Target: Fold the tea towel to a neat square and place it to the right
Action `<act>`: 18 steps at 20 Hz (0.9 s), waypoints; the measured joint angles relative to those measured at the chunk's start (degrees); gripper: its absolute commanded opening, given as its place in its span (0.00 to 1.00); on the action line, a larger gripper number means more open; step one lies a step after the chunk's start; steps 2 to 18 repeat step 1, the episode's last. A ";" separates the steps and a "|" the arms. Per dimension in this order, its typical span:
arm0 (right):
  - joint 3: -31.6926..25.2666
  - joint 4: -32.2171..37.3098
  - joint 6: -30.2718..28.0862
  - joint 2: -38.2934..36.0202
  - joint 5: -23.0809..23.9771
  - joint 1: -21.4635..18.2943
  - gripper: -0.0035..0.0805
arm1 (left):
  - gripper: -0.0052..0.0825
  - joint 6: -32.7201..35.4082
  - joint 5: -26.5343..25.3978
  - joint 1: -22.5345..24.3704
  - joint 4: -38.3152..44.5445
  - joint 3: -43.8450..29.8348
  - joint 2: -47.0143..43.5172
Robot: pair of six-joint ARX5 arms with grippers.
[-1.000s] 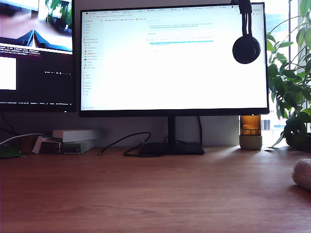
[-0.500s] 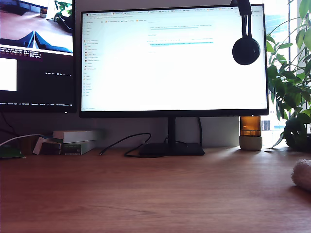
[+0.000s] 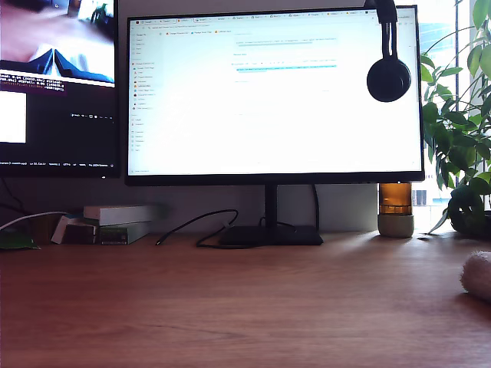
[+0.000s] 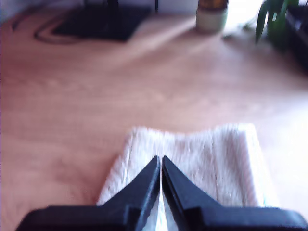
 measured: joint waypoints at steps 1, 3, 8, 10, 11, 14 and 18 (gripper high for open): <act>0.00 -1.07 0.00 0.00 -0.02 0.00 0.03 | 0.03 0.00 0.00 0.00 0.00 0.00 0.00; 0.00 -1.07 0.00 0.00 -0.02 0.00 0.03 | 0.03 0.00 0.00 0.00 0.00 0.00 0.00; 0.00 -1.07 0.00 0.00 -0.02 0.00 0.03 | 0.03 0.00 0.00 0.00 0.00 0.00 0.00; 0.00 -1.07 0.00 0.00 -0.02 0.00 0.03 | 0.03 0.00 0.00 0.00 0.00 0.00 0.00; 0.00 -1.07 0.00 0.00 -0.02 0.00 0.03 | 0.03 0.00 0.00 0.00 0.00 0.00 0.00; 0.00 -1.07 0.00 0.00 -0.02 0.00 0.03 | 0.03 0.00 0.00 0.00 0.00 0.00 0.00; 0.00 -1.07 0.00 0.00 -0.02 0.00 0.03 | 0.03 0.00 0.00 0.00 0.00 0.00 0.00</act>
